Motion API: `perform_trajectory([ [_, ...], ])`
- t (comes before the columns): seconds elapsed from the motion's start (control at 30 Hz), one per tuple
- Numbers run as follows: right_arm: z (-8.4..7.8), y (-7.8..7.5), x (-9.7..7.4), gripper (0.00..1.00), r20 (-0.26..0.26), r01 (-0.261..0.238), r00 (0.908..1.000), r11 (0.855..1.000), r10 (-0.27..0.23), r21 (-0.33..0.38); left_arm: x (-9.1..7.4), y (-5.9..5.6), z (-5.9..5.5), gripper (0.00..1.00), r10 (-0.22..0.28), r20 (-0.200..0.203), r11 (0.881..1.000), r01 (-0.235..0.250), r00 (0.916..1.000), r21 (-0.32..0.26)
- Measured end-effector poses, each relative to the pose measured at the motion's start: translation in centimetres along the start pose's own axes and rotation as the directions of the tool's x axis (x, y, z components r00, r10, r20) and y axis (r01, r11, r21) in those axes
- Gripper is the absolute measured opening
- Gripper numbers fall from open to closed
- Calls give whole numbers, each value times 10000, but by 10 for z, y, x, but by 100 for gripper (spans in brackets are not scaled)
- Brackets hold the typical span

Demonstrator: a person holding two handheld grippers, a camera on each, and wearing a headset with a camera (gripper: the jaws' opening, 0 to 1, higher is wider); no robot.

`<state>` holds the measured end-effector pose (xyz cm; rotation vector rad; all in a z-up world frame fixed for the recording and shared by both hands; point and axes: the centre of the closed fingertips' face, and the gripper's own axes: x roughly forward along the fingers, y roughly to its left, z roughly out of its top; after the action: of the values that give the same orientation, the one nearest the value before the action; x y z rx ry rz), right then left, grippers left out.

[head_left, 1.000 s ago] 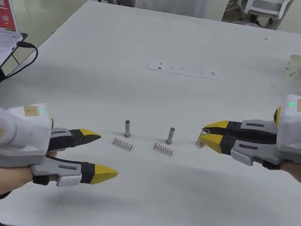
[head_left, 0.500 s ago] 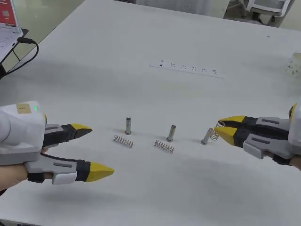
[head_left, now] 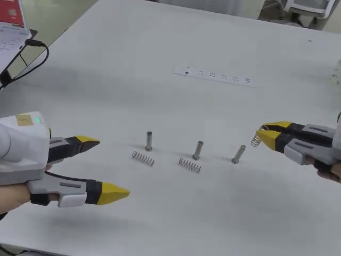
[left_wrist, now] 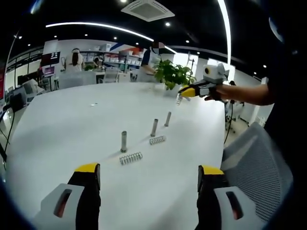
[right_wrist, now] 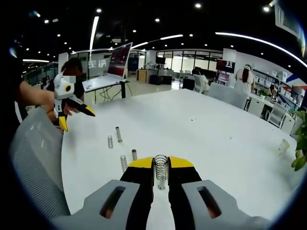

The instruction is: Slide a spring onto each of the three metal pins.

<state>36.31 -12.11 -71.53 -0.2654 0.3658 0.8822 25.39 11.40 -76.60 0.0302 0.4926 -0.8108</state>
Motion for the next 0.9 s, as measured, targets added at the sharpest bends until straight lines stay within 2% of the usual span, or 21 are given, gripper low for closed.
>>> perform_trajectory([
  [0.57, -13, -5, 20, 8, -502, -27, 9987, 9999, 34, 139, -3, 1, -1, 88, 139, -46, 9998, -140, 9999, -106],
  [0.9, -15, -6, 25, 8, -580, -99, 9983, 9998, 109, 176, -6, 5, -2, 98, 466, -5, 9986, -466, 9989, -265],
])
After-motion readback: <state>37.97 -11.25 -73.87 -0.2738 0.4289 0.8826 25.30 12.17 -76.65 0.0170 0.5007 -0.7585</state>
